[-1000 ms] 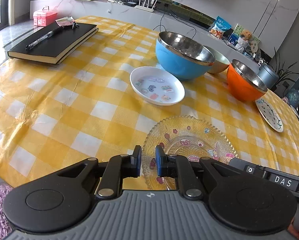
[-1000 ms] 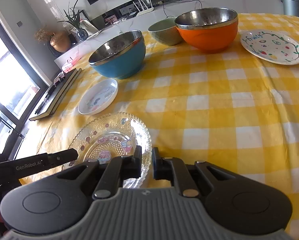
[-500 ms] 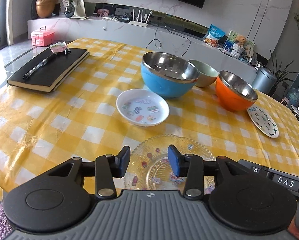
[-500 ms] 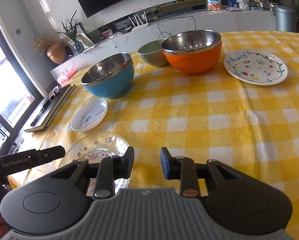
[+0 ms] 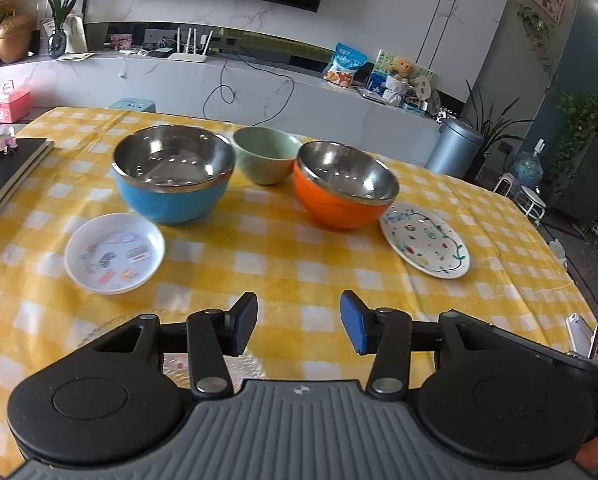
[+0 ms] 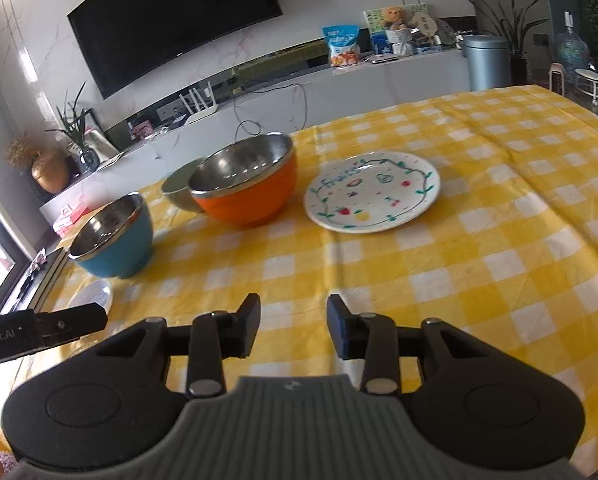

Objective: Organize plates and bowls
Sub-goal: 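Move the left tool to the rim of the white 'Fruity' plate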

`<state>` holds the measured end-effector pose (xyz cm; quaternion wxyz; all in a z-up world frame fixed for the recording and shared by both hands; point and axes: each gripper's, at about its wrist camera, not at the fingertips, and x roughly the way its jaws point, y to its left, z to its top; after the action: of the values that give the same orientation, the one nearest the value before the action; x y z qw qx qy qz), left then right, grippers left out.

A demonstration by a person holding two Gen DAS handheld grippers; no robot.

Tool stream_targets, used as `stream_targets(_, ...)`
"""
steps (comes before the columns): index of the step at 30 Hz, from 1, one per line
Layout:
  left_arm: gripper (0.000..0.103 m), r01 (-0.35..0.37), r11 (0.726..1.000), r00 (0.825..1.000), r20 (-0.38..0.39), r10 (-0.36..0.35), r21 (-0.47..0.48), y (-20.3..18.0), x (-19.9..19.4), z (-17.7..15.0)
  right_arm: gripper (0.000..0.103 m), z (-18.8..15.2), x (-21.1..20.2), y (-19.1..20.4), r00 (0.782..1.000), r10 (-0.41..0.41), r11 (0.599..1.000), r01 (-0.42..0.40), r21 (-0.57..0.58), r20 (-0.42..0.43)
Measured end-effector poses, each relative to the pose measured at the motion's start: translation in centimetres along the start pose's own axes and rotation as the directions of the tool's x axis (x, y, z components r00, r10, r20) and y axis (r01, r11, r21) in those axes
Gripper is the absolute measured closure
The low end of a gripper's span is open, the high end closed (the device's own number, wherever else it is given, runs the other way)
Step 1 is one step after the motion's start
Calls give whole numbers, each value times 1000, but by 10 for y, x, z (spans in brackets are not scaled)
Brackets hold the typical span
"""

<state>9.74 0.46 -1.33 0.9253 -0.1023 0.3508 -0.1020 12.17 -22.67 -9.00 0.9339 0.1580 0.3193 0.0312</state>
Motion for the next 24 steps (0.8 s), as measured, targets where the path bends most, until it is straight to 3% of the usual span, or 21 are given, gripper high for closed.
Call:
stream_targets(7,49,63,997,998,-24,-63,36,-39,38,11,64,14,9,-39,995,-99,995,98,23,31)
stream_targets(24,49,85,996,994,-68,-84,14,-73,129,32,63,59,55,-101,982,-181,977,174,127,46)
